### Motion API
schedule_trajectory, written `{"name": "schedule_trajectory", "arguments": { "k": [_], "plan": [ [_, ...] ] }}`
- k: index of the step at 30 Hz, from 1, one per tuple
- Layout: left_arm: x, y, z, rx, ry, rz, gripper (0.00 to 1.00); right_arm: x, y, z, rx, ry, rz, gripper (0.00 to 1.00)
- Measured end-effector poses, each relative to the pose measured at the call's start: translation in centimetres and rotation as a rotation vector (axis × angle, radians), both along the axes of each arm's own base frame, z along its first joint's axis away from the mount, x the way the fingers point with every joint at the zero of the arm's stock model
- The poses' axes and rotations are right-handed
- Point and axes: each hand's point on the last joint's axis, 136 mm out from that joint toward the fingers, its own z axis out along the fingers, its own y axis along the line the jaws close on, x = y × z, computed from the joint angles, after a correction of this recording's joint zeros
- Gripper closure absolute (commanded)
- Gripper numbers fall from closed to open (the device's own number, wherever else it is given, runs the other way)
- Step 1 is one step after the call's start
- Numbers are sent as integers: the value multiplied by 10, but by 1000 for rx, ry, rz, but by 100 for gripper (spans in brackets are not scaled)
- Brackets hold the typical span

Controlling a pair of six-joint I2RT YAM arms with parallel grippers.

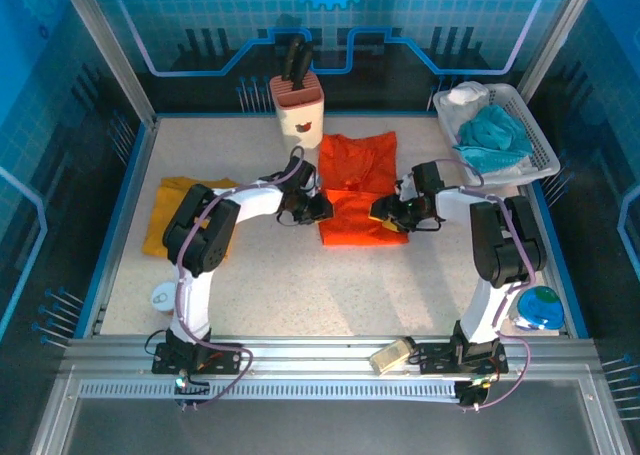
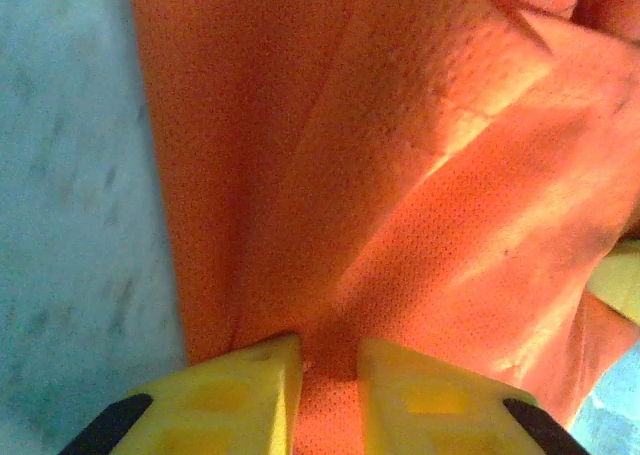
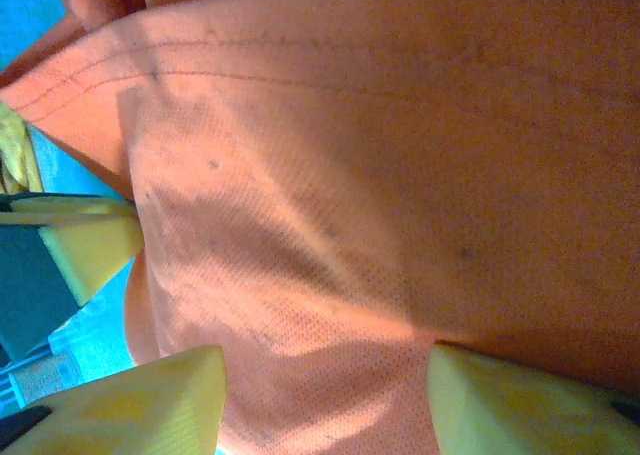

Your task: Fold and stack the t-shirts

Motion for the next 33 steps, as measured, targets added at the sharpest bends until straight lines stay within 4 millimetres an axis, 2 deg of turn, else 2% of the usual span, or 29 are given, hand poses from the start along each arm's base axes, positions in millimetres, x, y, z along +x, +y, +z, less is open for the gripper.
{"name": "schedule_trajectory", "arguments": {
  "k": [4,7,10,12,14,17,21,24,26,28,30,33],
  "plan": [
    [-25,11,0,9,24,19,76,-23,18,0,-19,27,73,40],
    [-42,17,-1,19,43,23,75,-48,28,0,-32,56,128,40],
    [-57,20,-1,34,56,18,73,-67,29,1,-48,85,150,39],
    [-70,24,1,44,69,11,66,-77,24,5,-65,103,150,37],
    [-81,29,4,58,88,7,55,-80,20,13,-83,92,149,33],
    [-93,37,15,75,109,8,44,-81,14,39,-107,37,145,24],
    [-100,40,45,60,86,-11,40,-70,6,80,-122,-78,124,20],
    [-100,36,74,20,45,-29,39,-71,-5,90,-138,-100,91,20],
    [-103,36,85,1,30,-37,39,-76,-13,86,-156,-85,69,20],
    [-111,38,86,-8,40,-43,39,-87,-22,74,-179,-36,51,21],
    [-124,43,75,-2,82,-41,39,-104,-28,57,-199,29,44,22],
    [-150,55,46,27,182,-20,38,-133,-36,34,-224,135,39,23]
  ]
}}
